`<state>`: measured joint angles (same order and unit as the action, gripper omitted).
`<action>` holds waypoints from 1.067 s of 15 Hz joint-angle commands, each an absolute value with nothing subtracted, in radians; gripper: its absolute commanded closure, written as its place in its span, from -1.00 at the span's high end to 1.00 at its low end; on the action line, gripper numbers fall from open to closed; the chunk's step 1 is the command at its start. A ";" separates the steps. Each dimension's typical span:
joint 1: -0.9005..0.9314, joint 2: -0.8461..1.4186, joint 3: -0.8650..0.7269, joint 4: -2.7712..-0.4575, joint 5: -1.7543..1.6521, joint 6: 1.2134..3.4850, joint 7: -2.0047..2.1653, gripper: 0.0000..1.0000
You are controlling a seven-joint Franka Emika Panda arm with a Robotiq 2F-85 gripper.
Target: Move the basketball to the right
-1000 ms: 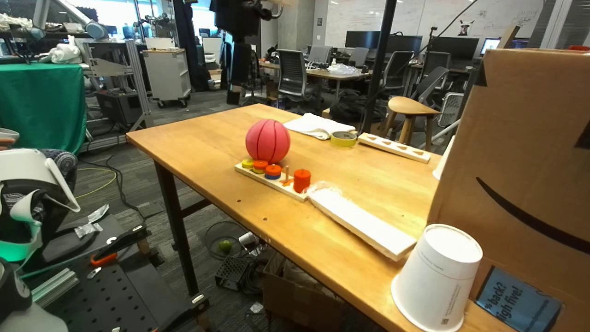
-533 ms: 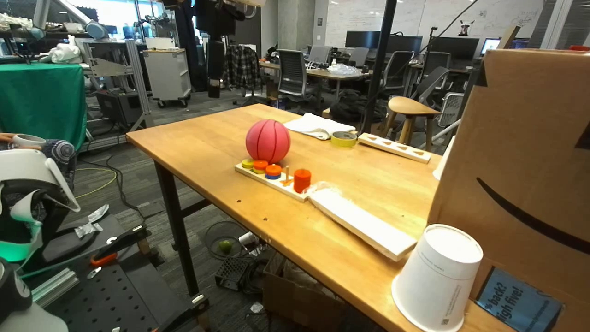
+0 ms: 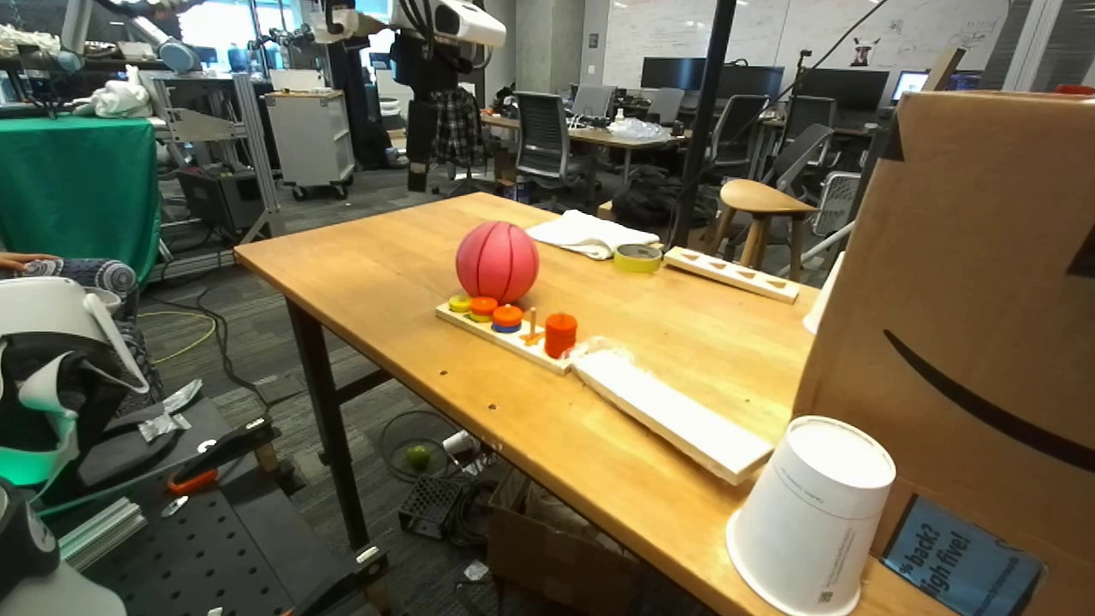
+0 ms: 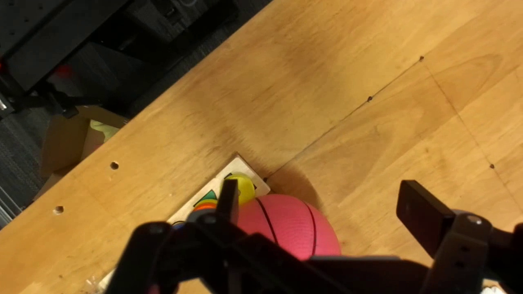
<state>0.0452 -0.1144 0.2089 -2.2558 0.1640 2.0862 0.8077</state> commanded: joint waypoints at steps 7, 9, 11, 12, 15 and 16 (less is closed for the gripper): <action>0.129 0.192 0.170 -2.081 0.146 2.077 0.944 1.00; 0.138 0.235 0.154 -2.059 0.149 2.074 0.955 1.00; 0.139 0.258 0.137 -2.039 0.163 2.071 0.942 1.00; 0.138 0.268 0.126 -2.031 0.157 2.078 0.938 1.00; 0.125 0.286 0.083 -2.007 0.145 2.089 0.937 1.00; 0.119 0.289 0.066 -2.003 0.140 2.092 0.938 1.00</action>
